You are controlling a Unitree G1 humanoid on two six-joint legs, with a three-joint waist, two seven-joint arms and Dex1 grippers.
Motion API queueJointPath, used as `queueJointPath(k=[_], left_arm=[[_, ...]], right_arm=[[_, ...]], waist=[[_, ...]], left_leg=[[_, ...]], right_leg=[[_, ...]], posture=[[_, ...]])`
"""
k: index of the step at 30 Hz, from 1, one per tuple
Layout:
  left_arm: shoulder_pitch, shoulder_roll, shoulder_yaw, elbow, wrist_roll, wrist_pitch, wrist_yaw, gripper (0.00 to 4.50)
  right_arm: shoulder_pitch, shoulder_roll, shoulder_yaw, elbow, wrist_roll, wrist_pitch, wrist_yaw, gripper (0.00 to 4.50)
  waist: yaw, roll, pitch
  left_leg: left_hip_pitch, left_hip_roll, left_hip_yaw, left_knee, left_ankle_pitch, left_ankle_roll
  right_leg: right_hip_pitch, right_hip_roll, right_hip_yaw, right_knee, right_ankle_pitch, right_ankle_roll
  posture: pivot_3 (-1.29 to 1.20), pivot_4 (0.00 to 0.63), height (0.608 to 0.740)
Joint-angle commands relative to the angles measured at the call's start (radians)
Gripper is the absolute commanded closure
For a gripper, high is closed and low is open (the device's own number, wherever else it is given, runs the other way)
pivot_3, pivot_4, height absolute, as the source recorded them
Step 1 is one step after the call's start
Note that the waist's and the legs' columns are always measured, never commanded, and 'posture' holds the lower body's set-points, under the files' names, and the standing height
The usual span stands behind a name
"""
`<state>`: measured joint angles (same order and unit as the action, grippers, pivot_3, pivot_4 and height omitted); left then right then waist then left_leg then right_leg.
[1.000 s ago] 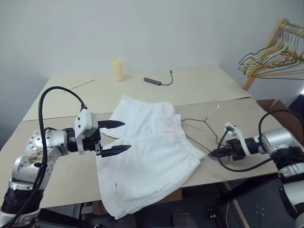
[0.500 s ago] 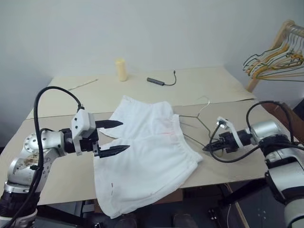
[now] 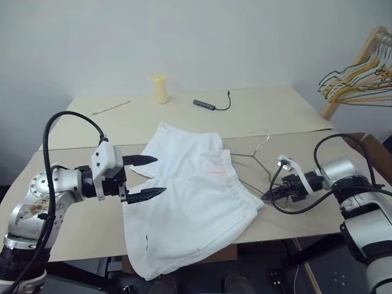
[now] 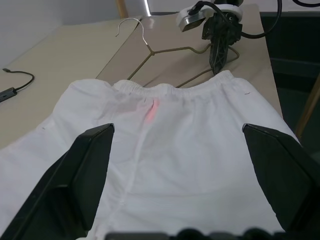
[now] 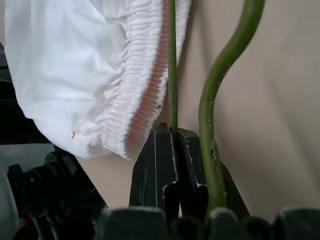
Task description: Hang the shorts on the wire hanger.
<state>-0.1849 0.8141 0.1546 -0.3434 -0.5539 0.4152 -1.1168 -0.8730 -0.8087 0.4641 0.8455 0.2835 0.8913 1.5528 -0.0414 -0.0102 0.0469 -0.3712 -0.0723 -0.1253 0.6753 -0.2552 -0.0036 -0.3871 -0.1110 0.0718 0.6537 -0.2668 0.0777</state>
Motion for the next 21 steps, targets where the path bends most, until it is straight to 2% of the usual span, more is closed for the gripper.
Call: queueJointPath(k=[1,6,10,17,21], left_arm=[[-0.007,0.016,0.031,-0.021,-0.007,-0.022,0.003,0.05],[-0.004,0.016,0.027,-0.019,-0.004,-0.027,0.0,0.05],[-0.022,0.014,0.016,-0.008,0.003,-0.033,-0.002,0.05],[-0.026,0.017,0.006,0.0,0.011,-0.051,-0.009,0.05],[-0.026,0.017,0.004,-0.002,0.015,-0.055,-0.008,0.05]], right_arm=[[-0.001,-0.084,-0.021,-0.081,0.164,0.05,0.062,4.5],[0.032,-0.124,0.008,-0.161,0.25,0.068,0.062,4.5],[0.065,-0.107,0.101,-0.196,0.154,0.019,0.062,4.5],[0.006,0.001,0.1,-0.039,0.019,-0.031,0.055,4.5],[-0.048,0.07,0.021,0.092,-0.012,-0.062,0.005,4.5]], waist=[[0.004,0.0,0.0],[0.004,0.0,0.0],[0.006,0.0,0.0],[0.005,0.0,0.0],[0.004,0.0,0.0]], left_leg=[[0.0,0.0,0.0,0.0,0.0,0.0],[0.0,0.0,0.0,-0.001,0.0,0.0],[0.0,0.0,0.0,-0.002,0.0,0.0],[0.0,0.0,0.0,-0.002,0.0,0.0],[0.0,0.0,0.0,-0.002,0.0,0.0]], right_leg=[[0.0,0.0,0.0,-0.001,0.0,0.0],[0.001,0.001,-0.001,-0.004,0.0,0.0],[0.001,0.001,-0.001,-0.004,0.0,0.0],[0.001,0.001,-0.001,-0.004,0.001,-0.001],[0.001,0.001,-0.001,-0.004,0.001,-0.001]], posture=[[0.04,0.005,0.74],[0.03,0.0,0.74],[0.03,0.0,0.74],[0.03,0.0,0.74],[0.04,0.0,0.74]])
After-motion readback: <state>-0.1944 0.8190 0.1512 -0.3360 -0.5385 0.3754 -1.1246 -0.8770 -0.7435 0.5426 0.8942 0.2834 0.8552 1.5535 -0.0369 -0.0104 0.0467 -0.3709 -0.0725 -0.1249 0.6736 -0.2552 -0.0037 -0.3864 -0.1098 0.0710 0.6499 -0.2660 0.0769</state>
